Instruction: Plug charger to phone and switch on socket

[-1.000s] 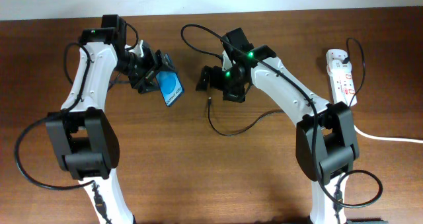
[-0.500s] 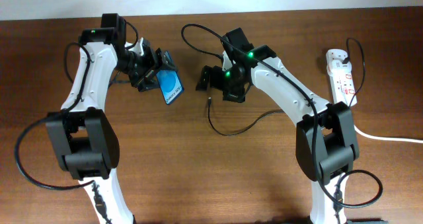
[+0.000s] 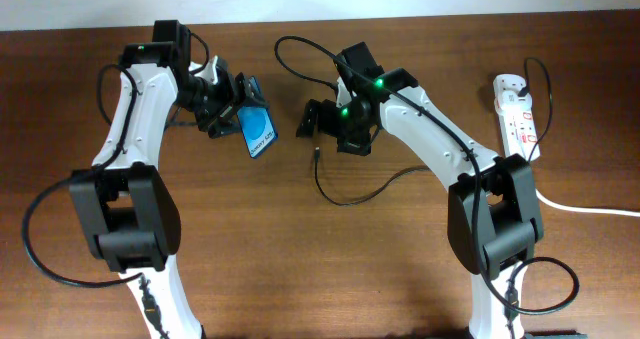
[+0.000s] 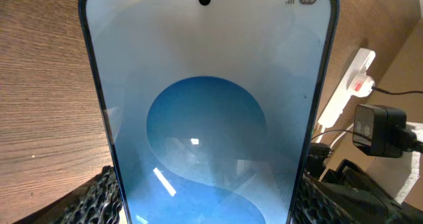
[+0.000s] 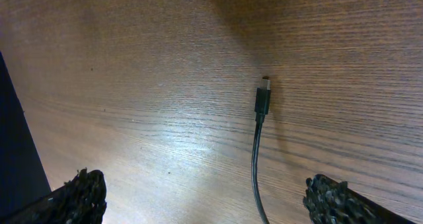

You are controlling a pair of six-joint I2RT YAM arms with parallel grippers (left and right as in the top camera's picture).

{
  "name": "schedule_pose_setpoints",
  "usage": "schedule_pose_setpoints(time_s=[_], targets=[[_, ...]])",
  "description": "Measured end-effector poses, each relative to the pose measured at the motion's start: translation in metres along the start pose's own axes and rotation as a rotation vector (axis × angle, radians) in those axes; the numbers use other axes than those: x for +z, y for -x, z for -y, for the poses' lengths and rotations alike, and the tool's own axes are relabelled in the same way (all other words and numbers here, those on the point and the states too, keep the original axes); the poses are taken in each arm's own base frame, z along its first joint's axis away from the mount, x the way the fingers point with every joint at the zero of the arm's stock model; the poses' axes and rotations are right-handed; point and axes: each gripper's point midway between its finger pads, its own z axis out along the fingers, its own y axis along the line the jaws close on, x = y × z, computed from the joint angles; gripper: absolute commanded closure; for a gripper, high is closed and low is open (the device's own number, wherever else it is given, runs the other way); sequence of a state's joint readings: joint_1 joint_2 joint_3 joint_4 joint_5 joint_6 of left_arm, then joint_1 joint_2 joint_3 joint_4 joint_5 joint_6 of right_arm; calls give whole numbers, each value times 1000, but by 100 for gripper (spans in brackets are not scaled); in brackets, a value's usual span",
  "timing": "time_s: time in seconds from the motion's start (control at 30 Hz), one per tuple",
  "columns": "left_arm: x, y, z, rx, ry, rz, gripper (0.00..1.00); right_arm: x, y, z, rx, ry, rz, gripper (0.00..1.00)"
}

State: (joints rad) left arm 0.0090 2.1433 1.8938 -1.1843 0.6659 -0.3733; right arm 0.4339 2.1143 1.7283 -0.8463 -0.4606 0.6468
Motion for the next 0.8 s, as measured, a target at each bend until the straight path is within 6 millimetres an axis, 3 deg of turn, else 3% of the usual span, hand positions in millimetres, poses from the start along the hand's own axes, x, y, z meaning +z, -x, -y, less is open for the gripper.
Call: schedule_pose_setpoints(time_s=[0.13,0.2,0.33,0.37,0.4,0.43,0.57,0.6,0.8], targets=[[0,4,1,31,-5,13,100,0,0,0,0,0,0,2],[0,6,2,70,-8,21,100,-1,19,-14,-57,51,75,2],[0,11,4,114,-12,43,100,-1,6,-4,-120,11,23,1],[-1,13,4,124,-14,52,100,-1,3,-2,-141,3,13,8],[-2,15,4,124,-15,56,100,-1,3,-1,-155,-1,13,32],[-4,17,2,121,-17,63,100,-1,3,2,-167,-15,12,42],[-22,32,-19,49,-20,106,100,4,0,17,-171,-69,9,56],[-27,35,-25,16,-20,118,100,9,-4,24,-155,-85,-1,64],[-28,36,-26,-21,-20,119,100,54,-13,55,-88,-115,-75,66]])
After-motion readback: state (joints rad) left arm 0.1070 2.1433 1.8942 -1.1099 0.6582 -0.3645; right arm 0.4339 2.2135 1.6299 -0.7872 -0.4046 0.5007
